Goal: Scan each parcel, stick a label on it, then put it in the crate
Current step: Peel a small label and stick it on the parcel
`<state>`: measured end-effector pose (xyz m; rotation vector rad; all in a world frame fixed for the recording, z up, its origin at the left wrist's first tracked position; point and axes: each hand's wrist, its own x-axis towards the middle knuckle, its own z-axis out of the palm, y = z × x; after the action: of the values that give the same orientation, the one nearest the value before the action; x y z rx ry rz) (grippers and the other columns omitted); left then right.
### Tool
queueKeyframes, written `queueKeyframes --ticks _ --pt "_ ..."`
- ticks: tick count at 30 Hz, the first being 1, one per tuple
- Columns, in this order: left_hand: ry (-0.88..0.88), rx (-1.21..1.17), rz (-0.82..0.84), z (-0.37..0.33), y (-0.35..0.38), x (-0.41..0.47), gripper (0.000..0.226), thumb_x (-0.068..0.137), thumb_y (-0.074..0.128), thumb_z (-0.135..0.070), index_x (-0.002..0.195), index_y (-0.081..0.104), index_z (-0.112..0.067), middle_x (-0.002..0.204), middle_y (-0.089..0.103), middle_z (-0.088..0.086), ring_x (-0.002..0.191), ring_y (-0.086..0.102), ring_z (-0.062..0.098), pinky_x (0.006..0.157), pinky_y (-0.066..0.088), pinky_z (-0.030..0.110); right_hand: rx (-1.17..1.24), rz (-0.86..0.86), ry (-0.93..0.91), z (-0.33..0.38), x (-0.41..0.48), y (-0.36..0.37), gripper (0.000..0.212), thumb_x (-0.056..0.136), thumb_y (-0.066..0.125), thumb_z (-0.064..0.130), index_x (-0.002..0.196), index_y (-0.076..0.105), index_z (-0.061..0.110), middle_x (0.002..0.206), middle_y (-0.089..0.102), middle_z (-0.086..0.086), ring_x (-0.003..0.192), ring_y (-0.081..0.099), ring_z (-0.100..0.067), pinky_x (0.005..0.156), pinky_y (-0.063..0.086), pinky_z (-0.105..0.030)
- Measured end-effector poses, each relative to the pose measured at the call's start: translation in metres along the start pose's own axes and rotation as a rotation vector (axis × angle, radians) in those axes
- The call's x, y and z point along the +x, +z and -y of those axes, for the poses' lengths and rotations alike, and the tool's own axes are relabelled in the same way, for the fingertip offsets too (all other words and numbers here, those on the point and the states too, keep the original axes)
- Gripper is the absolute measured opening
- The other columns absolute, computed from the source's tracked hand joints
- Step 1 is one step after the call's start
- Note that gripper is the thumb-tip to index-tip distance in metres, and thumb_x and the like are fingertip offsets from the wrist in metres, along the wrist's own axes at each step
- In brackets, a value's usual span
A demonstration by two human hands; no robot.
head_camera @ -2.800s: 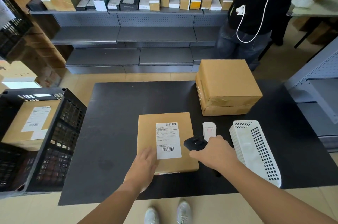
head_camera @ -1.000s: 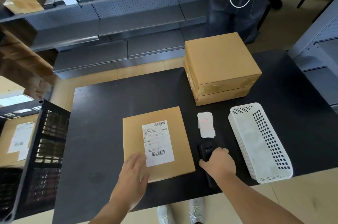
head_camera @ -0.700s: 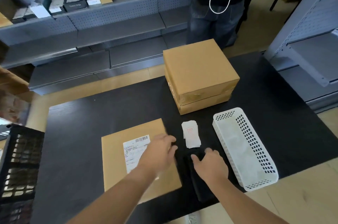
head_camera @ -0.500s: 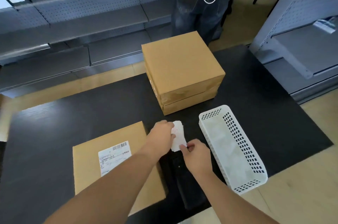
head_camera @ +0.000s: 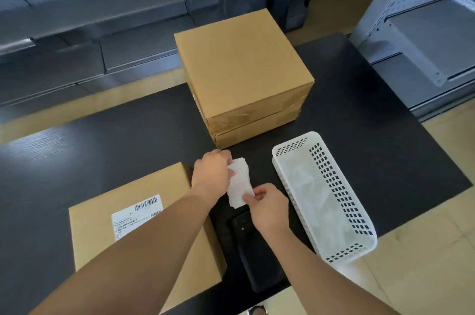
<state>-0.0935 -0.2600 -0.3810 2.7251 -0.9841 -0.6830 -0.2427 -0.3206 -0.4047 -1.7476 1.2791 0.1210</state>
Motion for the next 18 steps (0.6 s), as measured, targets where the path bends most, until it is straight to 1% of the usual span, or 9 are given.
queueKeyframes --ticks 3,8,10,14,16,18 --pt "0.000 0.008 -0.018 0.000 -0.002 0.001 0.012 0.095 0.067 -0.029 0.103 0.059 -0.026 0.108 0.062 -0.004 0.099 0.058 0.018 0.091 0.043 0.039 -0.005 -0.016 0.013 0.001 0.000 -0.002 0.022 0.095 0.072 0.032 0.110 0.066 0.017 0.089 0.064 0.009 0.076 0.060 -0.002 0.062 0.040 -0.011" --pt "-0.008 0.008 -0.049 0.001 -0.002 0.001 0.007 0.096 0.065 -0.029 0.100 0.060 -0.027 0.104 0.063 -0.005 0.100 0.057 0.019 0.093 0.042 0.039 -0.077 -0.061 -0.038 0.005 -0.003 -0.004 0.021 0.100 0.064 0.033 0.113 0.068 0.017 0.091 0.062 0.011 0.070 0.053 0.005 0.055 0.034 -0.008" --pt "-0.010 -0.011 -0.056 0.002 -0.004 -0.001 0.012 0.096 0.065 -0.029 0.107 0.062 -0.027 0.109 0.064 -0.004 0.103 0.058 0.019 0.092 0.043 0.039 -0.094 -0.082 -0.056 0.008 -0.005 -0.006 0.021 0.101 0.062 0.032 0.112 0.071 0.016 0.090 0.063 0.011 0.069 0.052 0.006 0.054 0.033 -0.008" --pt "0.031 -0.067 -0.069 0.002 -0.017 -0.013 0.033 0.095 0.067 -0.026 0.127 0.060 -0.024 0.123 0.062 -0.002 0.114 0.057 0.021 0.097 0.047 0.040 -0.104 -0.107 -0.081 0.018 -0.016 -0.015 0.021 0.102 0.062 0.031 0.111 0.074 0.016 0.089 0.066 0.011 0.070 0.055 0.004 0.055 0.033 -0.007" --pt "0.110 -0.079 -0.085 0.000 -0.032 -0.025 0.036 0.096 0.065 -0.026 0.131 0.058 -0.025 0.127 0.059 -0.004 0.118 0.053 0.020 0.098 0.046 0.039 -0.122 -0.115 -0.103 0.027 -0.025 -0.025 0.022 0.102 0.062 0.032 0.113 0.074 0.017 0.091 0.068 0.009 0.074 0.059 -0.002 0.059 0.036 -0.008" --pt "0.239 -0.033 -0.105 -0.005 -0.054 -0.041 0.040 0.097 0.063 -0.031 0.136 0.055 -0.029 0.130 0.056 -0.008 0.121 0.049 0.018 0.099 0.044 0.037 -0.175 -0.096 -0.146 0.042 -0.037 -0.040 0.023 0.101 0.062 0.034 0.114 0.074 0.019 0.094 0.070 0.007 0.081 0.063 -0.006 0.068 0.045 -0.012"
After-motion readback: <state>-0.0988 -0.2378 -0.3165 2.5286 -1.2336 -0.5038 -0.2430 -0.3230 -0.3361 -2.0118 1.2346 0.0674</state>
